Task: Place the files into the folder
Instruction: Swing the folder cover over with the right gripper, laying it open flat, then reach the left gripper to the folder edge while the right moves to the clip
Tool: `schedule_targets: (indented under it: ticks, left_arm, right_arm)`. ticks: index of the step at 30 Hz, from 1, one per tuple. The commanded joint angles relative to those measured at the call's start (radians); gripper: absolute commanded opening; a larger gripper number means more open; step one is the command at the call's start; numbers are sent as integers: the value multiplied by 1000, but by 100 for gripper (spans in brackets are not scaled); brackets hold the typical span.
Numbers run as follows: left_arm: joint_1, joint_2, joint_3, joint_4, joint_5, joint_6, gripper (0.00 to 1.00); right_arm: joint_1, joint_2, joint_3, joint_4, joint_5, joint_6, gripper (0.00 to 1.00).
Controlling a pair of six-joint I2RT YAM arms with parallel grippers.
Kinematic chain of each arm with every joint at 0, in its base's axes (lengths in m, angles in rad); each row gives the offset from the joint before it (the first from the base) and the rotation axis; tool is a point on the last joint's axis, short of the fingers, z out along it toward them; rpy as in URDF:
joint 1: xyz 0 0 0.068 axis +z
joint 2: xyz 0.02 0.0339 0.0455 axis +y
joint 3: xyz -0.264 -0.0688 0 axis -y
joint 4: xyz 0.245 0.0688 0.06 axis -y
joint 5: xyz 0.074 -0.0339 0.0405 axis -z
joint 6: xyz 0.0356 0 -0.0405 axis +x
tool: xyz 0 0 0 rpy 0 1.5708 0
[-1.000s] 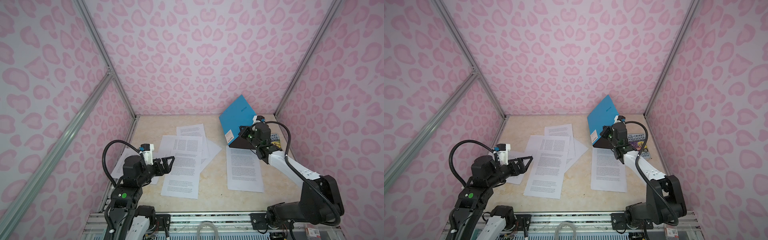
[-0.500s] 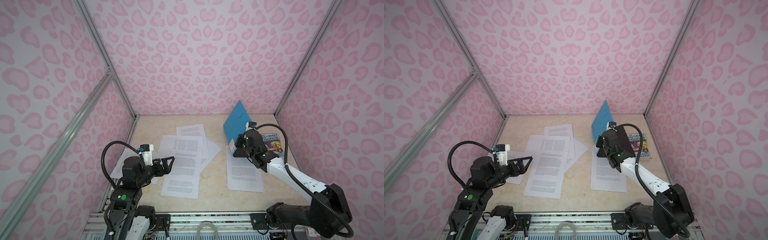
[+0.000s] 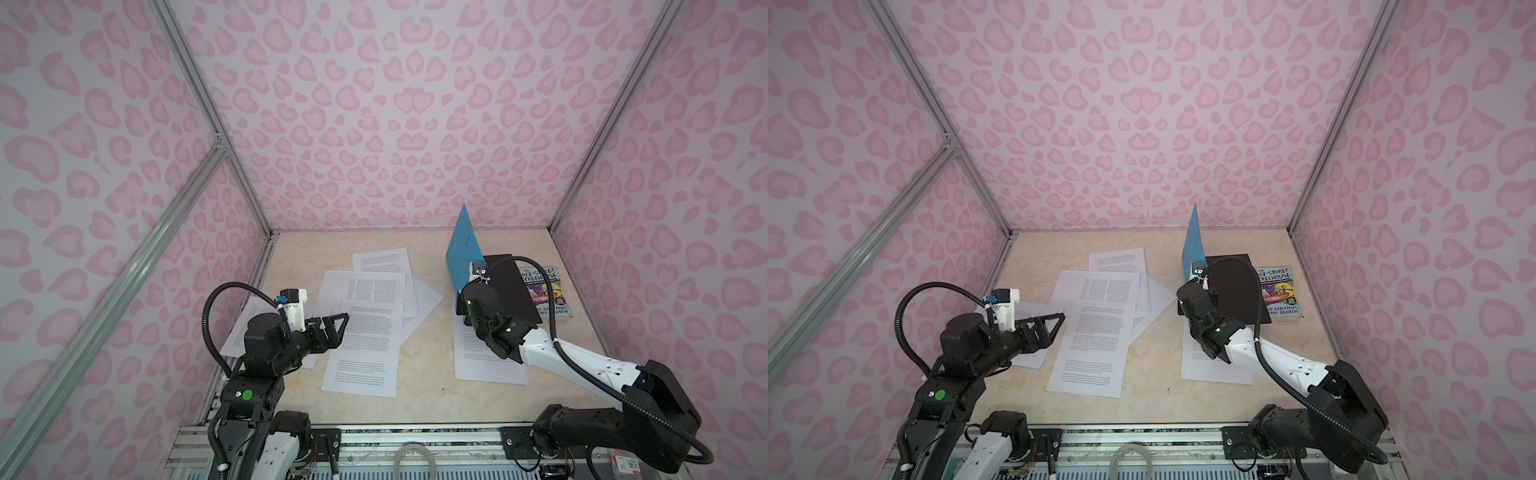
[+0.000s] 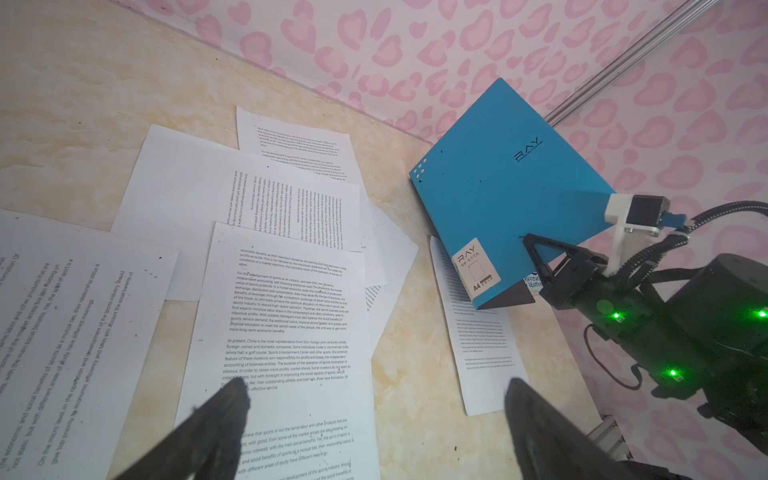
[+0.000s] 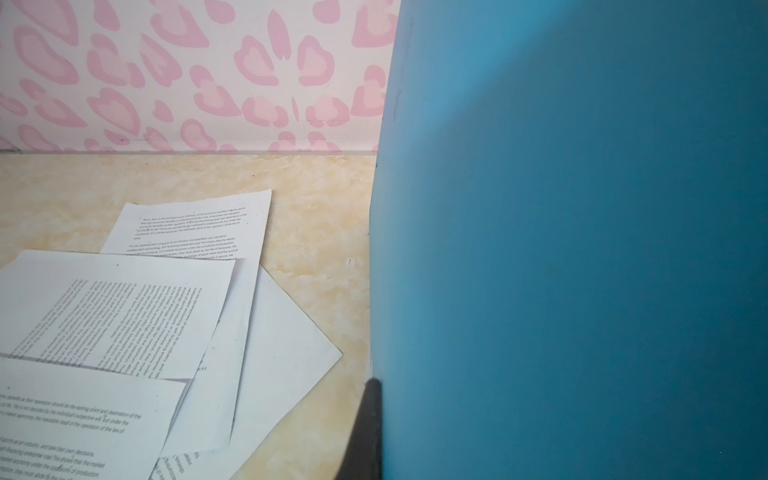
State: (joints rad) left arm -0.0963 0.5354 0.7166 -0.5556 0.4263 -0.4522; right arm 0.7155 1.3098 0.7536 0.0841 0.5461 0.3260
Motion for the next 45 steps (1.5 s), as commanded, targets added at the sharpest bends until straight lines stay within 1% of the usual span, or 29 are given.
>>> schedule_targets:
  ticks: [1, 4, 10, 14, 17, 19, 23, 25, 28, 31, 34, 36, 38, 39, 40, 41, 42, 44, 45]
  left_arm:
    - [1, 1, -2, 3, 6, -3, 97]
    - [1, 0, -3, 5, 6, -4, 97]
    - [2, -2, -3, 5, 7, -5, 97]
    - [1, 0, -5, 6, 8, -5, 97]
    - [1, -1, -4, 6, 9, -5, 97]
    - [1, -3, -2, 3, 3, -5, 97]
    - [1, -16, -2, -1, -13, -6, 97]
    - [1, -23, 0, -5, -29, -6, 97]
    - [1, -29, 0, -6, -42, -7, 97]
    - [1, -22, 0, -6, -38, -8, 97]
    - [1, -5, -1, 2, -18, -17, 97]
    - [1, 15, -13, 44, 32, -51, 97]
    - [0, 44, -55, 156, 116, -130, 97]
    - [-8, 64, -88, 235, 144, -194, 97]
    - [-29, 87, -116, 316, 154, -256, 98]
    - [-64, 110, -135, 386, 140, -294, 98]
    - [-111, 142, -143, 444, 102, -316, 98]
    - [-236, 226, -124, 495, -15, -315, 97]
    - [-288, 288, -110, 526, -45, -312, 97]
  right_arm:
    - [54, 23, -14, -10, 103, -65, 16]
    - [121, 28, -31, 16, 113, -99, 35]
    - [232, 63, -35, 65, 66, -157, 66]
    - [281, 127, 41, 34, 21, -176, 79]
    - [293, 182, 117, 7, -36, -174, 85]
    - [294, 227, 177, -9, -95, -165, 90]
    - [292, 290, 293, -63, -212, -156, 95]
    - [292, 297, 332, -81, -265, -153, 99]
    - [292, 289, 378, -110, -334, -148, 99]
    - [268, 242, 365, -105, -390, -108, 98]
    - [176, 194, 328, -127, -466, -21, 94]
    - [101, 168, 280, -128, -512, 45, 93]
    - [8, 142, 214, -99, -576, 116, 93]
    - [-48, 131, 170, -77, -628, 156, 93]
    - [-98, 119, 127, -45, -692, 187, 93]
    - [-141, 113, 89, -13, -748, 207, 93]
    - [-184, 108, 46, 18, -790, 237, 93]
    - [-246, 105, -16, 60, -836, 280, 92]
    - [-270, 107, -42, 77, -855, 292, 92]
